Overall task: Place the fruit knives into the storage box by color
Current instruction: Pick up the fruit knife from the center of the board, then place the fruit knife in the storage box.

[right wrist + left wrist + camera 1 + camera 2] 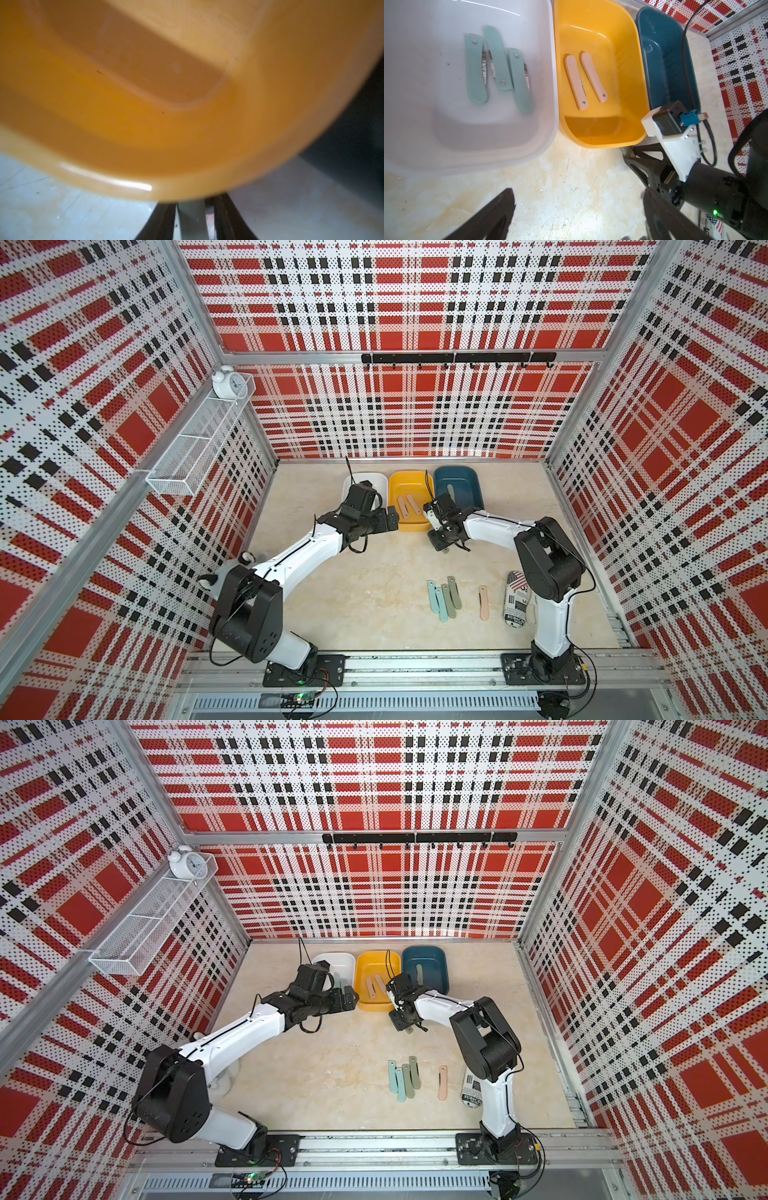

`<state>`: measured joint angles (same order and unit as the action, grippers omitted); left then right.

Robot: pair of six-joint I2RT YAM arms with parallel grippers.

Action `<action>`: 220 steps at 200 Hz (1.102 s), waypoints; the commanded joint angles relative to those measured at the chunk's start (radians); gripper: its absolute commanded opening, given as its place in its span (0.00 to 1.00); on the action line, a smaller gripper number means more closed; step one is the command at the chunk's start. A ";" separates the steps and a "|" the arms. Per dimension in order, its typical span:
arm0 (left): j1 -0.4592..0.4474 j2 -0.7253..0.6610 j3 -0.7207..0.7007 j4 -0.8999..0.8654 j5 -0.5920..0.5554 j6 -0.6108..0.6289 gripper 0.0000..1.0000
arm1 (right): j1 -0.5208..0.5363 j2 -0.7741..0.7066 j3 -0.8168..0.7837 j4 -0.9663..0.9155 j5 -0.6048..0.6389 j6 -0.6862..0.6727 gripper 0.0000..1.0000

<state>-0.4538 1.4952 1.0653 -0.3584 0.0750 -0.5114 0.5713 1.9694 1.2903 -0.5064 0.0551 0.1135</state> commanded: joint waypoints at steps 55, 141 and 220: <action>0.003 -0.038 -0.023 0.019 0.012 0.011 0.98 | -0.001 -0.152 0.033 -0.199 0.072 0.106 0.32; -0.028 0.022 0.038 0.047 0.020 -0.010 0.98 | -0.156 0.061 0.439 -0.160 0.118 0.113 0.32; -0.033 0.061 0.056 0.035 -0.013 -0.004 0.98 | -0.239 0.307 0.644 -0.122 0.073 0.143 0.35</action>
<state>-0.4778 1.5333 1.0843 -0.3271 0.0769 -0.5194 0.3351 2.2486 1.8954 -0.6544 0.1513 0.2348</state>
